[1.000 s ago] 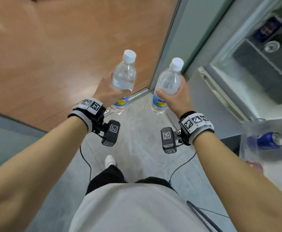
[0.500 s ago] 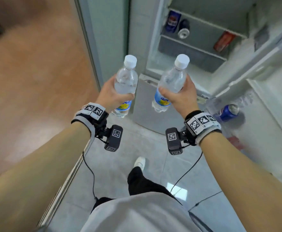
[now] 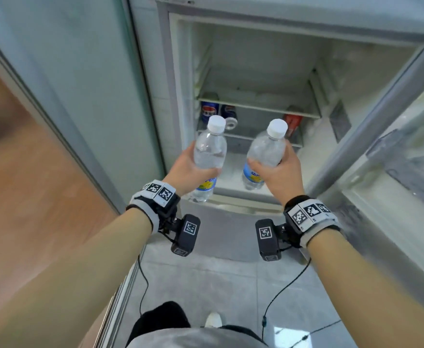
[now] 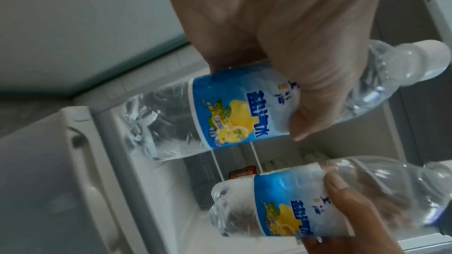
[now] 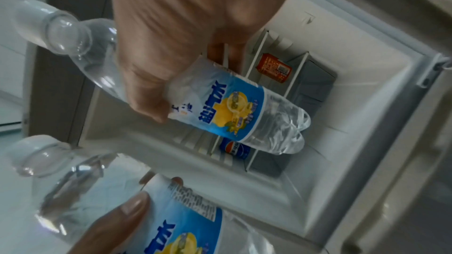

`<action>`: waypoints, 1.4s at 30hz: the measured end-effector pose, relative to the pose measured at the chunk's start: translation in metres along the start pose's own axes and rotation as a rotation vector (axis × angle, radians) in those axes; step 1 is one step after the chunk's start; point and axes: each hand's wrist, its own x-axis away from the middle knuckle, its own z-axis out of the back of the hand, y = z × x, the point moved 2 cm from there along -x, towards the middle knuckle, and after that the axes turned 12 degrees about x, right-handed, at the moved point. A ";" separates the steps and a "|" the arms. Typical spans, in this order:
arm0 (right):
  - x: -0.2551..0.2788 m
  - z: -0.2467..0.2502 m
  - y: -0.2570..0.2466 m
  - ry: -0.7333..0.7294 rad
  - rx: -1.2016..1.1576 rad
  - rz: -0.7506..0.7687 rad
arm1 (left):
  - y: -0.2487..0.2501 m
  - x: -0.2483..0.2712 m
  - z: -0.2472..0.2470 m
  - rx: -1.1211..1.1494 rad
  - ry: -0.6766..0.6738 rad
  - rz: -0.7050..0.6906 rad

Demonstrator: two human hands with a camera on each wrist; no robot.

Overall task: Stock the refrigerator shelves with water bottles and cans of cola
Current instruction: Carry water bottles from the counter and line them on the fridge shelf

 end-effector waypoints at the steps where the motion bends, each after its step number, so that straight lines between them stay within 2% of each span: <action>1: -0.013 0.000 -0.002 0.022 0.001 0.005 | 0.005 -0.015 -0.004 0.008 -0.035 -0.016; 4: -0.047 0.003 -0.009 0.070 0.038 0.009 | 0.015 -0.059 -0.014 0.005 -0.125 -0.058; 9: -0.094 0.007 -0.015 0.161 0.062 -0.063 | 0.020 -0.126 -0.028 0.101 -0.179 -0.088; 12: -0.117 0.009 -0.017 0.209 0.090 -0.125 | 0.029 -0.168 -0.039 0.159 -0.133 -0.075; 14: -0.132 0.009 -0.016 0.247 0.093 -0.181 | 0.038 -0.193 -0.045 0.161 -0.109 -0.117; 19: -0.158 0.011 -0.009 0.262 0.108 -0.219 | 0.070 -0.230 -0.051 0.088 -0.178 -0.208; 21: -0.167 0.011 -0.004 0.233 0.103 -0.213 | 0.073 -0.249 -0.053 0.106 -0.151 -0.229; 24: -0.175 0.007 0.007 0.195 0.089 -0.196 | 0.068 -0.267 -0.057 0.147 -0.009 -0.165; 26: -0.180 0.004 0.012 0.193 0.072 -0.185 | 0.072 -0.276 -0.060 0.149 0.039 -0.202; 31: -0.197 -0.008 0.019 0.131 0.077 -0.140 | 0.074 -0.307 -0.061 0.125 0.074 -0.248; 34: -0.207 -0.015 0.017 0.094 0.070 -0.096 | 0.070 -0.326 -0.058 0.108 0.139 -0.243; 39: -0.218 -0.018 0.016 0.092 0.069 -0.044 | 0.062 -0.342 -0.047 0.093 0.192 -0.203; 42: -0.222 -0.021 0.010 0.109 0.061 -0.029 | 0.057 -0.341 -0.047 0.058 0.202 -0.243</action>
